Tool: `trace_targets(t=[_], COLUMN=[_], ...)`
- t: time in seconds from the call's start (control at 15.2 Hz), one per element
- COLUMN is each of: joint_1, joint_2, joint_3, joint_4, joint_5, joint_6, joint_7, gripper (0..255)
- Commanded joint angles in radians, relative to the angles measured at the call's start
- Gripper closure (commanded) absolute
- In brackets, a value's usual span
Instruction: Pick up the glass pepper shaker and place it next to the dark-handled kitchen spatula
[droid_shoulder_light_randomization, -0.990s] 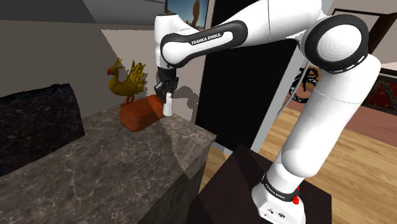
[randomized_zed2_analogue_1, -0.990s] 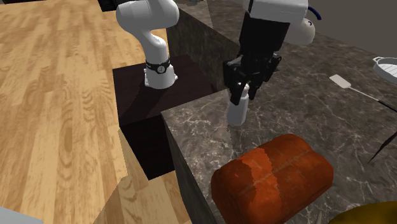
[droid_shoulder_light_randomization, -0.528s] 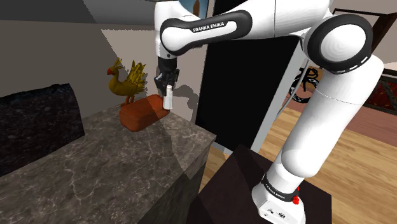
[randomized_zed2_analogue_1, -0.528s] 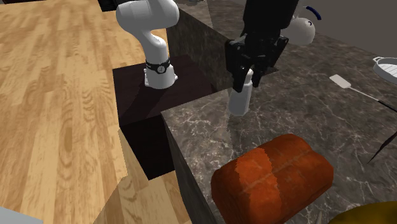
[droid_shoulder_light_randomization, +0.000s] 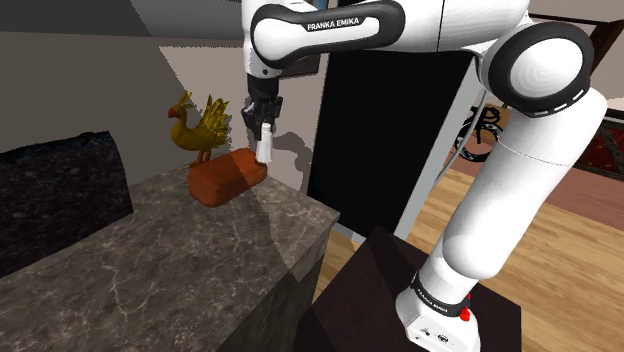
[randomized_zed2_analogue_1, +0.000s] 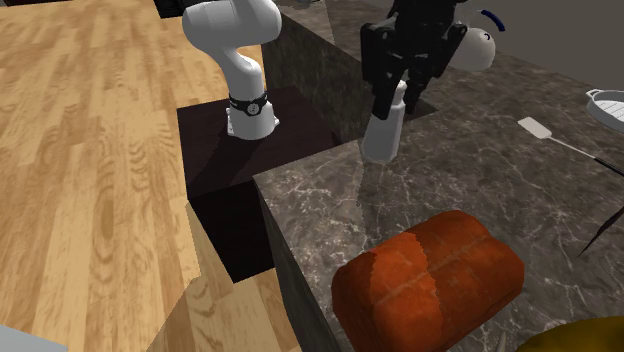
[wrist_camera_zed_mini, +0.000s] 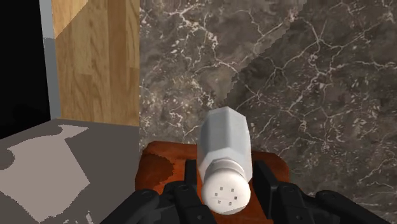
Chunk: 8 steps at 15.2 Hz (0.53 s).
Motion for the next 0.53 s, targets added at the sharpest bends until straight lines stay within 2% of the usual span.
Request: trace_targets(t=[0.0,0.46], joint_1=[0.018,0.101], joint_2=[0.005,0.030], joint_3=[0.018,0.098], joint_4=[0.000,-0.011], joint_5=[-0.003,-0.016], joint_6=[0.000,0.013], joint_7=[0.036,0.207], gripper=[255,255])
